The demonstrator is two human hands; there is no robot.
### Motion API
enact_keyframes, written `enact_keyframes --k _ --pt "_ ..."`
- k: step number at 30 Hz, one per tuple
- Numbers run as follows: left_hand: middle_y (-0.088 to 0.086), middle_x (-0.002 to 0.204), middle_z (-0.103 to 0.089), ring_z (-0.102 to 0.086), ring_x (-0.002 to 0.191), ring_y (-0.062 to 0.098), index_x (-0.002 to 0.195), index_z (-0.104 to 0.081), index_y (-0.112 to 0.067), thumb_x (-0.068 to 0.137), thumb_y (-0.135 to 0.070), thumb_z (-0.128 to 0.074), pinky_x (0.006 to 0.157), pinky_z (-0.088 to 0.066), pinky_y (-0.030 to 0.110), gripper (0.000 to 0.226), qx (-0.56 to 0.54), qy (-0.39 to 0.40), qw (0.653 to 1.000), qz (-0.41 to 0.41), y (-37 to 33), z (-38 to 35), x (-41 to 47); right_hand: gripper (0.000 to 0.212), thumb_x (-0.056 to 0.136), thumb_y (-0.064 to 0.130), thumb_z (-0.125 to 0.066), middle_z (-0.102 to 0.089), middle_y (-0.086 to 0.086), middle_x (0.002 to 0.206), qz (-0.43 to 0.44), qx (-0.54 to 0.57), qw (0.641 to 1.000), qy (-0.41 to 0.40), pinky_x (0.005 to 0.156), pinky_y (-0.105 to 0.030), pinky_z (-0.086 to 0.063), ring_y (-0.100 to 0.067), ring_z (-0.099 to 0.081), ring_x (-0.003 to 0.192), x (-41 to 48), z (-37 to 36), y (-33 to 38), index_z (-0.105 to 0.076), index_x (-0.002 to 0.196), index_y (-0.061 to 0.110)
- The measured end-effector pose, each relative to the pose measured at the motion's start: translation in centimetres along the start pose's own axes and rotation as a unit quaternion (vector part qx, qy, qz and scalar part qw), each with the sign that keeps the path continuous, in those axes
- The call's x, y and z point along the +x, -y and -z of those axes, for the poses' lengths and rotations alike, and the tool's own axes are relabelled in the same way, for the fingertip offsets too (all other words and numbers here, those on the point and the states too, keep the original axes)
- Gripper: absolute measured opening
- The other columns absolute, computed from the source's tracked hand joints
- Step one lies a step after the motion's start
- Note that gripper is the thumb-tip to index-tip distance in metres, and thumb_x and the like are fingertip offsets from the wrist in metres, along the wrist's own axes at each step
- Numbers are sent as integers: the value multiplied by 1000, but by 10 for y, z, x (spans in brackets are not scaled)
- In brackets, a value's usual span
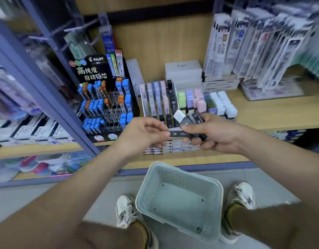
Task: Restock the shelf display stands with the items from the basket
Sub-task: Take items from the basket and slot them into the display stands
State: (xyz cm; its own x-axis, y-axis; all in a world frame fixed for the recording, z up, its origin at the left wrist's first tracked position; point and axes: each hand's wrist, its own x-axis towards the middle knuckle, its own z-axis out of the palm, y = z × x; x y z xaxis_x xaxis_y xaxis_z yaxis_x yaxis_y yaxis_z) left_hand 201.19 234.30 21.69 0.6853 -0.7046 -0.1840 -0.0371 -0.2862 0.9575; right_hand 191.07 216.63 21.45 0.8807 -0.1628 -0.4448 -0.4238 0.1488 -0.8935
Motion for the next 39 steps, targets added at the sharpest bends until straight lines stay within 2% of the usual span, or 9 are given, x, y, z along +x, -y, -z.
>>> enact_keyframes --k 3,7,14,20,24,27,29,32,39 --pt "12 76 -72 -70 68 18 93 -66 -5 77 -1 -71 64 -58 24 17 -40 17 999 13 -17 12 5 10 94 18 -62 -62 -5 63 47 -18 998 -34 33 -15 -23 -8 -39 47 4 -5 13 -53 95 13" --pt "11 77 -73 -71 70 17 90 -71 -7 75 -3 -70 64 -58 21 15 -95 -50 994 -5 -27 21 16 11 94 21 -62 -58 -3 62 81 15 995 -56 34 -16 -24 -10 -39 48 15 -13 17 -54 89 15" --pt "10 79 -73 -70 72 16 92 -72 -12 84 3 -62 72 -59 24 20 -117 -72 990 -22 -30 32 35 3 92 10 -62 -67 -10 75 41 108 993 1 36 -14 -22 -10 -43 53 34 -13 21 -62 95 11" --pt "8 77 -72 -69 71 16 93 -71 -10 75 -9 -69 69 -57 23 18 -107 -44 993 -23 -33 43 53 14 93 10 -61 -72 -13 82 41 88 995 -7 37 -14 -22 -10 -43 53 55 -13 25 -63 106 6" --pt "8 77 -73 -70 73 18 91 -73 -10 77 -6 -71 68 -57 22 15 -16 -89 994 -67 -34 48 58 14 93 17 -63 -74 -11 84 59 50 996 -52 37 -16 -25 -10 -45 52 65 -13 28 -63 104 7" --pt "-4 75 -73 -70 71 9 85 -74 -20 81 -3 -71 68 -54 16 18 123 -152 975 -105 -33 60 64 7 93 20 -64 -69 -3 76 65 53 989 -121 37 -17 -27 -11 -46 53 70 -5 36 -61 94 14" --pt "-14 76 -70 -68 75 4 87 -75 -24 82 -7 -71 75 -53 14 17 213 -141 963 -86 -25 63 69 6 93 19 -64 -59 -1 70 63 94 983 -145 36 -17 -26 -12 -47 52 71 3 41 -61 91 15" --pt "-22 77 -61 -60 75 -6 96 -76 -21 85 -15 -70 74 -43 2 14 348 -106 928 -76 -7 57 76 10 92 17 -66 -56 -3 70 52 124 980 -146 35 -17 -25 -12 -47 50 72 9 43 -60 97 12" --pt "-10 81 -64 -61 81 7 101 -74 -19 86 -17 -69 83 -51 22 16 413 -99 904 -57 17 51 89 6 92 16 -65 -56 -4 69 35 123 983 -133 36 -17 -25 -14 -47 53 73 8 39 -61 93 12"
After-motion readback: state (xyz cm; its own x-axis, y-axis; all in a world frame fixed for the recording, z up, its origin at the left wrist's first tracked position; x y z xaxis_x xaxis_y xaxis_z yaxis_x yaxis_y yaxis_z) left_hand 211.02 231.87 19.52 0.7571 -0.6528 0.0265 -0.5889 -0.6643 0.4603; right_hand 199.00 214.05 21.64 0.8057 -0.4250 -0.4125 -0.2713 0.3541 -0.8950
